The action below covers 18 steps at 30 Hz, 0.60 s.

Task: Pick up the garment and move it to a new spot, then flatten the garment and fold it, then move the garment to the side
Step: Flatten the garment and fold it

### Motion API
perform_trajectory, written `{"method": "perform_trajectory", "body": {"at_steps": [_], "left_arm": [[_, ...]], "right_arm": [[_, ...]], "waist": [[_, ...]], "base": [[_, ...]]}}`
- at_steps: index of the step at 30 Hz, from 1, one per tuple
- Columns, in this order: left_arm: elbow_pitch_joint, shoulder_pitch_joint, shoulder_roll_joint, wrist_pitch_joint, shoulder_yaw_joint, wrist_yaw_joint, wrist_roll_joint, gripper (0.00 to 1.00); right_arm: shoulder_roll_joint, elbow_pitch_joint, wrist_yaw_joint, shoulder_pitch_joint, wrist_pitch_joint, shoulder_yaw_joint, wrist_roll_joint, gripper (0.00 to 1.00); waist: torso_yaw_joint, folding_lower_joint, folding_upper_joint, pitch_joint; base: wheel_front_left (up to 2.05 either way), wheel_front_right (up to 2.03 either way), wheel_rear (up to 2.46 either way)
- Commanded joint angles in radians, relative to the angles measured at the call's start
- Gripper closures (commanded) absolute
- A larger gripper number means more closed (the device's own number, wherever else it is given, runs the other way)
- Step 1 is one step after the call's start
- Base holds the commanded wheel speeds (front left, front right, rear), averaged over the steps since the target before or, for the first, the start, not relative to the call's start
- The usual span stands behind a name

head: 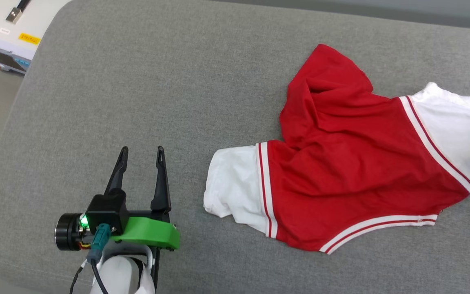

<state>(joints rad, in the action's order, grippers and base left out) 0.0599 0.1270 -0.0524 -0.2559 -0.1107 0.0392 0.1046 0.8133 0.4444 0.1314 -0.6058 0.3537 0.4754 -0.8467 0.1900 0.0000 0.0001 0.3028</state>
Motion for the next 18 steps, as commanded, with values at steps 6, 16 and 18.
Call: {"method": "perform_trajectory", "body": {"at_steps": [6, 16, 18], "left_arm": [[0.006, -0.042, 0.002, -0.006, 0.018, -0.013, -0.018, 0.00], [0.011, -0.048, 0.002, -0.006, 0.023, -0.030, -0.028, 0.00], [0.016, -0.048, 0.002, -0.006, 0.022, -0.032, -0.029, 0.00]], "right_arm": [[0.059, -0.065, -0.001, 0.229, -0.046, -0.102, -0.069, 1.00], [-0.004, 0.024, -0.001, 0.504, -0.034, -0.276, -0.105, 1.00], [-0.033, 0.053, -0.001, 0.521, -0.023, -0.282, -0.093, 1.00]], "waist": [[-0.061, 0.0000, -0.0001, -0.091], [-0.058, 0.0000, -0.0001, -0.097], [-0.056, 0.0000, -0.0001, -0.100]], "base": [[0.00, 0.00, 0.00], [0.00, 0.00, 0.00], [0.00, 0.00, 0.00]]}}
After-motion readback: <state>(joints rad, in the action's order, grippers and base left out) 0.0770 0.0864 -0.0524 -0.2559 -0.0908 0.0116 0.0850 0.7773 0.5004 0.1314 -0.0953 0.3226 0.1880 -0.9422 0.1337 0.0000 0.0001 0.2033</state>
